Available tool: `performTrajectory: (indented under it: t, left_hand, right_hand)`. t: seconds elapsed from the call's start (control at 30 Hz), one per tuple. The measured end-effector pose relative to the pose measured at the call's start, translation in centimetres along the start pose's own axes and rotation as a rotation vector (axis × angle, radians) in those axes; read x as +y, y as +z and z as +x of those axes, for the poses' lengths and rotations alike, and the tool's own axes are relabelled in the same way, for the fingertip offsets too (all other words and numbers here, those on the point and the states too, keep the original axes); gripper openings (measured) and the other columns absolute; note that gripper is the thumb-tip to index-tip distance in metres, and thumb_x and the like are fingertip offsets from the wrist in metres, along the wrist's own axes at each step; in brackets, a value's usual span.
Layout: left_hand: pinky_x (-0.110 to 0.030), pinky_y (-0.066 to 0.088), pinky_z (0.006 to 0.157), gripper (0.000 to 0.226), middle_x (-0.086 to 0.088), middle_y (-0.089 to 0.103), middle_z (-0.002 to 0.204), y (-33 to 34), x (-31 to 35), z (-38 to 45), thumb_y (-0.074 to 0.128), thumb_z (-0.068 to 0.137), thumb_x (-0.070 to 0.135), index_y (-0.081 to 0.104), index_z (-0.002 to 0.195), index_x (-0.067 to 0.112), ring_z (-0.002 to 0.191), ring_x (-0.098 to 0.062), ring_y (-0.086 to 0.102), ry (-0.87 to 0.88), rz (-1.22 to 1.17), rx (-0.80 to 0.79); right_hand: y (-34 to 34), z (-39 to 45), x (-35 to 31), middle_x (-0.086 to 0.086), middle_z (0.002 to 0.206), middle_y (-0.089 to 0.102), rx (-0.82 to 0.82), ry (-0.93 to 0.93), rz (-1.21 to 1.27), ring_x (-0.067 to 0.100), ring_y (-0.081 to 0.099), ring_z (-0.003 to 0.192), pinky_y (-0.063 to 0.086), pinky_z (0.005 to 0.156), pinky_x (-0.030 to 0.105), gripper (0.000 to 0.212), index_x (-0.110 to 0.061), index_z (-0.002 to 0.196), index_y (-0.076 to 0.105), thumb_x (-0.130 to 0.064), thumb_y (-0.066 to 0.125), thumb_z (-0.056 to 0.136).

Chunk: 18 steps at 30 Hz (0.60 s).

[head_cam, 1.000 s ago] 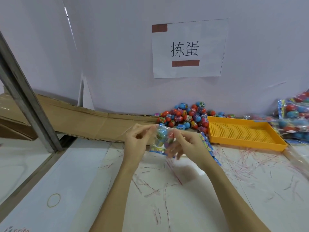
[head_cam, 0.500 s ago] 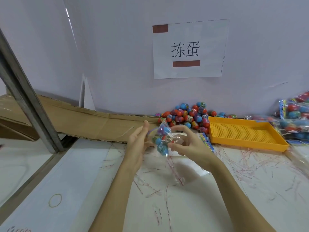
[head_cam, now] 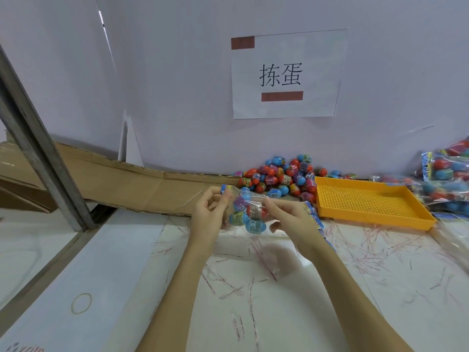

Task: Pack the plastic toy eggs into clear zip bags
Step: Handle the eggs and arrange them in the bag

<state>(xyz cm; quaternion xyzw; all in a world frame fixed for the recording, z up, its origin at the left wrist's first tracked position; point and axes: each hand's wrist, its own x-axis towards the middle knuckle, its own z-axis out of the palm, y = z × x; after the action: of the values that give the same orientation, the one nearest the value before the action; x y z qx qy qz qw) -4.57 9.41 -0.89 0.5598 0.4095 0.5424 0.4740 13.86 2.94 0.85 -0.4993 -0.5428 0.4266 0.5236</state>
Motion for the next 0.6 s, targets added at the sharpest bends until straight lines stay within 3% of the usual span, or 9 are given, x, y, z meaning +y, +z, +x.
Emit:
performTrajectory:
  t: [0.1, 0.2, 0.33, 0.5, 0.53, 0.6]
  left_hand:
    - [-0.023, 0.053, 0.047, 0.015, 0.009, 0.072, 0.085, 0.4, -0.3, -0.3, 0.058, 0.103, 0.041, 0.063, 0.101, 0.027, 0.073, -0.010, 0.074, 0.147, 0.147, 0.070]
    - [-0.024, 0.054, 0.046, 0.011, 0.009, 0.073, 0.091, 0.2, -0.4, -0.4, 0.059, 0.103, 0.042, 0.062, 0.101, 0.031, 0.079, -0.014, 0.076, 0.150, 0.130, 0.124]
    - [-0.027, 0.059, 0.060, 0.008, 0.010, 0.074, 0.087, 0.0, -0.4, -0.2, 0.065, 0.101, 0.038, 0.067, 0.095, 0.034, 0.081, -0.013, 0.073, 0.213, 0.158, 0.121]
    - [-0.022, 0.055, 0.073, 0.008, 0.014, 0.073, 0.088, -0.4, -0.6, 0.2, 0.066, 0.097, 0.040, 0.071, 0.094, 0.034, 0.087, -0.009, 0.070, 0.284, 0.235, 0.047]
    - [-0.025, 0.056, 0.075, 0.011, 0.013, 0.073, 0.089, -0.4, -0.7, 0.2, 0.065, 0.097, 0.043, 0.071, 0.095, 0.033, 0.089, -0.010, 0.069, 0.283, 0.239, 0.023]
    - [-0.029, 0.055, 0.074, 0.022, 0.013, 0.073, 0.089, -0.5, -0.8, 0.1, 0.061, 0.095, 0.052, 0.072, 0.097, 0.034, 0.088, -0.010, 0.069, 0.267, 0.239, 0.010]
  right_hand:
    - [0.5, -0.3, 0.1, -0.007, 0.108, 0.076, -0.124, 0.048, 0.026, 0.017, 0.073, 0.096, 0.061, 0.075, 0.029, 0.024, -0.051, 0.118, 0.069, -0.050, 0.058, 0.097]
    - [0.3, -0.4, 0.4, 0.004, 0.109, 0.077, -0.293, 0.154, 0.049, 0.028, 0.076, 0.094, 0.061, 0.076, 0.030, 0.053, -0.049, 0.134, 0.047, -0.034, 0.075, 0.092]
    - [-0.3, -0.5, 0.0, 0.014, 0.093, 0.076, -0.347, 0.117, -0.002, 0.020, 0.069, 0.074, 0.057, 0.070, 0.026, 0.047, -0.058, 0.114, 0.062, -0.021, 0.078, 0.090]
    - [-1.2, -0.3, 0.1, 0.013, 0.095, 0.076, -0.410, 0.181, 0.000, 0.017, 0.068, 0.072, 0.055, 0.068, 0.023, 0.044, -0.064, 0.110, 0.060, -0.034, 0.081, 0.085]
    - [-1.2, -0.4, 0.1, 0.011, 0.097, 0.077, -0.423, 0.206, 0.001, 0.018, 0.071, 0.074, 0.056, 0.070, 0.022, 0.038, -0.063, 0.108, 0.062, -0.038, 0.080, 0.085]
    - [-1.2, -0.5, 0.2, 0.007, 0.100, 0.078, -0.455, 0.261, 0.016, 0.019, 0.074, 0.080, 0.059, 0.071, 0.024, 0.037, -0.042, 0.118, 0.063, -0.047, 0.079, 0.085]
